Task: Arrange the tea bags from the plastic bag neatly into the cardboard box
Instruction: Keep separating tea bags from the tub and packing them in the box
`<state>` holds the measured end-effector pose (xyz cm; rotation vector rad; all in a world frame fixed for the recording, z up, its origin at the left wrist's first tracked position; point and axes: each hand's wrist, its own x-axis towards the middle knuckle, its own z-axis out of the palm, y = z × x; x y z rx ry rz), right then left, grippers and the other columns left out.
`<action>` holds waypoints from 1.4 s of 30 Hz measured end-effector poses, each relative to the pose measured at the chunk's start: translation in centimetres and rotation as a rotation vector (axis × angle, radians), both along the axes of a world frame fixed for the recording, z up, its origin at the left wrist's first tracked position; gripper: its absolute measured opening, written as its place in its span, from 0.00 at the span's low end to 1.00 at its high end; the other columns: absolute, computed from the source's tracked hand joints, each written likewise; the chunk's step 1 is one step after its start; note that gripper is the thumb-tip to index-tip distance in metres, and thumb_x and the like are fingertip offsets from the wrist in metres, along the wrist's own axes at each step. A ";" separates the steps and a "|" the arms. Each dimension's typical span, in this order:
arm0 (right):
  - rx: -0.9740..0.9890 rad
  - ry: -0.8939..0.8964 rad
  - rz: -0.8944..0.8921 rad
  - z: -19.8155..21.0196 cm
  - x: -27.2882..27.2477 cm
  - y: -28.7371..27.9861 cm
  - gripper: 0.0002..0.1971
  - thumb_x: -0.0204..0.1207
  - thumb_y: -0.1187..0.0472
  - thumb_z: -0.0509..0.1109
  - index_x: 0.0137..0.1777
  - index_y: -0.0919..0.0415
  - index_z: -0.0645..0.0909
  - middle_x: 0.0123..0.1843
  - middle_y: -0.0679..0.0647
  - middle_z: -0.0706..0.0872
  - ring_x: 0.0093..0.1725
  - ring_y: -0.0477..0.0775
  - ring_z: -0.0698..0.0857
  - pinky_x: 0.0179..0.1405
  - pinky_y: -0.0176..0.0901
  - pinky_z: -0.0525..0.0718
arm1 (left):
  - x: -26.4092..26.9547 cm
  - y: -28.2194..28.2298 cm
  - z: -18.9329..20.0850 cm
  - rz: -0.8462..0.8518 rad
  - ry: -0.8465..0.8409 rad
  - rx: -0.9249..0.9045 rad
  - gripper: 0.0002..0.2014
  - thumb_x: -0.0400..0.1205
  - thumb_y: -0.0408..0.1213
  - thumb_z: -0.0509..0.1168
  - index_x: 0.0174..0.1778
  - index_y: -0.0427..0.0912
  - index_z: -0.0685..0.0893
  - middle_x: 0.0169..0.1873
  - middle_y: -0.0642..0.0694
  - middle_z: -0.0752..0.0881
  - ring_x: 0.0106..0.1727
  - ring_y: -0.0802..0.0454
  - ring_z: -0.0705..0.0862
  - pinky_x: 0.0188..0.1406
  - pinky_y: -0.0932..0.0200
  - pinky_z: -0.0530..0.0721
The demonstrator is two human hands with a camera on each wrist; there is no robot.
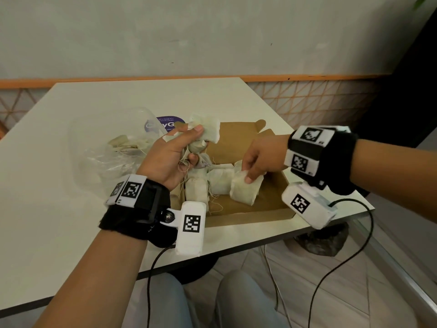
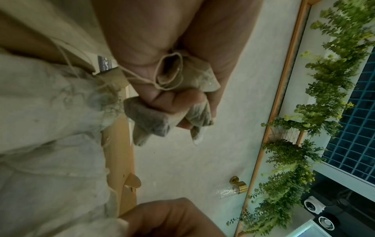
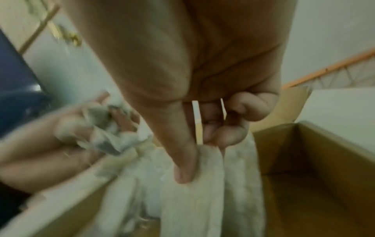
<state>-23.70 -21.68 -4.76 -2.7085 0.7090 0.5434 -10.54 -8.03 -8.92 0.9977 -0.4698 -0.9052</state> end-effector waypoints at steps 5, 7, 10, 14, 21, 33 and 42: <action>-0.125 0.006 -0.029 -1.3 1.3 -0.4 0.15 0.73 0.56 0.74 0.58 0.57 0.85 0.48 0.49 0.83 0.47 0.47 0.77 0.34 0.31 0.69 | 0.1 0.0 0.0 0.003 -0.012 0.009 0.12 0.80 0.36 0.67 0.57 0.40 0.78 0.42 0.43 0.83 0.30 0.61 0.82 0.15 0.73 0.71; -0.179 -0.016 -0.016 -1.5 1.7 -0.4 0.15 0.72 0.55 0.74 0.58 0.58 0.83 0.51 0.50 0.83 0.48 0.47 0.76 0.34 0.33 0.70 | 0.2 0.0 0.0 0.013 -0.005 0.009 0.10 0.78 0.36 0.68 0.53 0.40 0.81 0.42 0.44 0.84 0.37 0.57 0.82 0.16 0.73 0.71; -0.286 -0.051 0.012 -1.8 1.7 0.2 0.14 0.73 0.58 0.73 0.57 0.61 0.80 0.49 0.52 0.80 0.47 0.49 0.75 0.30 0.30 0.65 | 0.3 -0.1 -0.1 0.021 0.002 0.005 0.10 0.75 0.37 0.70 0.50 0.42 0.81 0.43 0.44 0.85 0.41 0.54 0.81 0.16 0.72 0.71; -0.166 -0.208 -0.104 0.3 0.6 -0.2 0.06 0.73 0.62 0.70 0.47 0.55 0.77 0.39 0.46 0.77 0.43 0.50 0.78 0.30 0.35 0.69 | 0.2 0.0 -0.2 0.005 -0.003 -0.002 0.13 0.72 0.39 0.71 0.51 0.42 0.82 0.42 0.45 0.85 0.41 0.54 0.81 0.16 0.72 0.71; 0.585 -0.687 -0.308 3.3 1.6 1.6 0.19 0.71 0.46 0.73 0.58 0.53 0.80 0.49 0.49 0.85 0.39 0.47 0.85 0.34 0.38 0.79 | 0.2 0.2 -0.2 -0.026 -0.082 0.011 0.15 0.72 0.39 0.71 0.53 0.40 0.81 0.37 0.48 0.85 0.35 0.56 0.79 0.18 0.71 0.71; 0.190 -0.605 -0.233 2.5 0.8 -0.5 0.05 0.67 0.58 0.78 0.36 0.52 0.83 0.32 0.51 0.84 0.30 0.44 0.78 0.33 0.30 0.76 | 1.1 0.6 -0.2 -0.005 -0.008 -0.032 0.10 0.77 0.36 0.68 0.51 0.40 0.78 0.38 0.46 0.81 0.36 0.55 0.75 0.15 0.72 0.71; 0.088 -0.127 0.018 -1.9 1.7 2.5 0.04 0.67 0.53 0.78 0.38 0.49 0.86 0.32 0.39 0.80 0.35 0.39 0.75 0.39 0.34 0.73 | 1.3 0.4 -0.2 0.015 0.026 -0.025 0.06 0.79 0.36 0.68 0.49 0.42 0.78 0.38 0.47 0.82 0.37 0.55 0.77 0.15 0.72 0.70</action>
